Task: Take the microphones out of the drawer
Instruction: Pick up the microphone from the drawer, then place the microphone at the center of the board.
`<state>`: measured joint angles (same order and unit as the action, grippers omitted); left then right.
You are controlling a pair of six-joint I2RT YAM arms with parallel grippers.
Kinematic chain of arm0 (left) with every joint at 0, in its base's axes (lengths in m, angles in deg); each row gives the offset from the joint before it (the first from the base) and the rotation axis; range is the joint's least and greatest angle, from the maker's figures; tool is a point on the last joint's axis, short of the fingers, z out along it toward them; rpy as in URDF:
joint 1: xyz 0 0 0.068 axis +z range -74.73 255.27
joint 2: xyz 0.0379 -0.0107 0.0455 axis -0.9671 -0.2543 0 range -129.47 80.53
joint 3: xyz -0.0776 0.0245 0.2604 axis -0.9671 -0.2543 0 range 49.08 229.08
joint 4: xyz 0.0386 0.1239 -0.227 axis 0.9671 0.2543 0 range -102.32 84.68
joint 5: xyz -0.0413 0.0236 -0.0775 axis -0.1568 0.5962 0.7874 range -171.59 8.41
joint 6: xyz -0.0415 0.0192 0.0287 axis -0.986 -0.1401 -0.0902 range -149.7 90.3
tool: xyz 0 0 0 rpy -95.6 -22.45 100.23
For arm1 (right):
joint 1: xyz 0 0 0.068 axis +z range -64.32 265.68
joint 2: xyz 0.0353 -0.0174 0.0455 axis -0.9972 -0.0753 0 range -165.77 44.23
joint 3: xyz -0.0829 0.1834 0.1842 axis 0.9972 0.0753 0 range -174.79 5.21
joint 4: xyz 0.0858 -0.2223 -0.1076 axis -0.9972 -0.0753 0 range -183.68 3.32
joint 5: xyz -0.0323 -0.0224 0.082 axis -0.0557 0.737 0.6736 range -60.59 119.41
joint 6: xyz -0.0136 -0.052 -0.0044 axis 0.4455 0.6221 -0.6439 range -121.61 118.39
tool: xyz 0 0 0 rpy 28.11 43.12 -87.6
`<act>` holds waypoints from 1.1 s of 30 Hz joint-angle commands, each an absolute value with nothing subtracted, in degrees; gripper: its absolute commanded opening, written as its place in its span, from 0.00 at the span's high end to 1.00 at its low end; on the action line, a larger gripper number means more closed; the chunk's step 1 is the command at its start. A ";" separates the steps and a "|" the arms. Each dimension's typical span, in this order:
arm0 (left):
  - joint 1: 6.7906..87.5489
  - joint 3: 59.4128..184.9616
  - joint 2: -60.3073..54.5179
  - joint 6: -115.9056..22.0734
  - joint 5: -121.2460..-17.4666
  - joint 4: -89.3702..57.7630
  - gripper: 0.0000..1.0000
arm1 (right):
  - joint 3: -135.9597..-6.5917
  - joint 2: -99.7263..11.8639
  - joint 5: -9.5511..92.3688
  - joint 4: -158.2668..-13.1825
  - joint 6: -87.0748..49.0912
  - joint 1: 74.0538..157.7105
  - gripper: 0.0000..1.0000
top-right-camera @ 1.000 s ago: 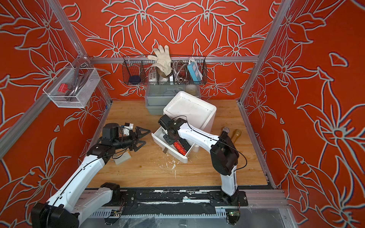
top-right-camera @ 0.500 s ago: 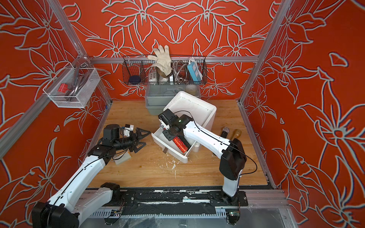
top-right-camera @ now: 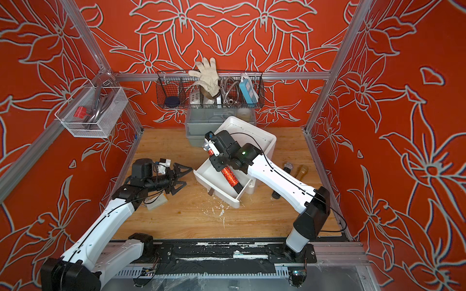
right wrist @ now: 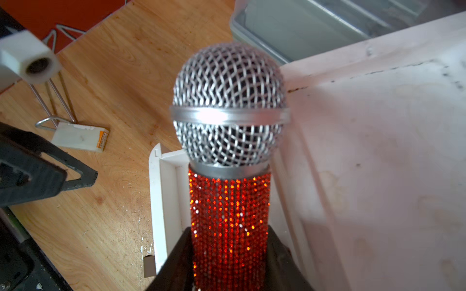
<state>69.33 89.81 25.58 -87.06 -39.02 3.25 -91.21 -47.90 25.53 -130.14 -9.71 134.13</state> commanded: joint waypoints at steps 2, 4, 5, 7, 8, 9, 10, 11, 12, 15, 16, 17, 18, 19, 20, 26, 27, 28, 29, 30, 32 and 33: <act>69.67 92.44 24.74 -84.51 -38.08 3.25 0.00 | -94.37 -41.54 26.00 -129.90 -11.67 130.06 0.97; 69.64 93.09 24.33 -84.23 -37.75 3.11 0.00 | -94.23 -38.95 26.33 -130.86 -12.47 127.56 0.97; 69.64 93.35 24.29 -84.11 -37.49 2.97 0.00 | -94.00 -37.67 26.41 -131.39 -12.78 126.23 0.97; 69.38 94.26 24.28 -83.39 -37.29 3.21 0.00 | -92.97 -34.66 26.87 -132.26 -13.80 122.90 0.97; 69.17 94.74 24.28 -82.95 -37.29 3.51 0.00 | -92.33 -33.36 27.09 -132.49 -14.41 121.27 0.97; 68.82 95.48 22.24 -82.27 -37.37 4.16 0.00 | -91.47 -31.86 26.99 -132.70 -14.82 119.46 0.97; 68.40 96.15 21.91 -81.71 -37.54 4.60 0.00 | -90.79 -30.53 26.57 -132.96 -14.99 118.05 0.97; 67.80 96.80 21.45 -81.18 -37.70 4.94 0.00 | -89.99 -29.29 25.82 -133.53 -15.12 116.52 0.97; 67.14 97.42 21.00 -80.79 -37.88 5.12 0.00 | -89.15 -28.06 24.98 -134.03 -15.19 115.12 0.97; 65.28 98.92 19.96 -79.95 -38.64 5.51 0.00 | -86.75 -25.22 22.68 -135.77 -15.75 110.61 0.98; 64.80 99.32 19.73 -79.68 -38.98 5.60 0.00 | -85.98 -24.39 22.64 -136.07 -16.11 108.95 0.98; 64.19 99.76 19.55 -79.38 -39.41 5.76 0.00 | -84.76 -23.49 22.78 -136.04 -16.81 106.90 0.98; 63.71 100.23 19.25 -79.06 -39.78 5.95 0.00 | -83.23 -22.38 23.14 -135.74 -17.60 104.83 0.99; 63.39 100.48 19.06 -78.88 -39.97 6.05 0.00 | -81.96 -21.62 23.42 -135.40 -18.18 103.12 0.99; 63.07 100.87 18.85 -78.74 -40.01 6.12 0.00 | -80.49 -20.82 23.55 -134.98 -18.85 101.32 1.00; 62.20 101.71 18.31 -78.17 -40.10 6.39 0.00 | -70.83 -20.65 31.41 -130.94 -23.75 90.58 0.99; 62.02 101.64 18.35 -78.00 -40.02 6.48 0.00 | -68.60 -21.11 34.30 -129.42 -25.23 88.34 0.99; 61.87 101.59 18.48 -77.87 -40.01 6.72 0.00 | -66.52 -21.40 36.40 -127.69 -26.39 86.65 0.99; 61.77 101.46 18.70 -77.65 -40.10 7.07 0.00 | -64.23 -21.97 38.91 -125.87 -27.94 84.86 0.99; 61.67 101.19 18.96 -77.45 -40.19 7.40 0.00 | -61.83 -22.72 40.58 -123.67 -29.47 83.41 0.99; 61.56 100.48 19.52 -77.33 -40.45 7.80 0.00 | -58.65 -23.81 41.41 -120.78 -31.20 82.26 0.99; 61.56 100.01 19.85 -77.47 -40.54 7.81 0.00 | -57.67 -24.52 41.62 -119.74 -31.81 82.12 0.99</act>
<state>61.84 100.50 18.54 -78.80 -40.07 6.60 -59.97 -23.45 36.24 -126.23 -26.95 83.09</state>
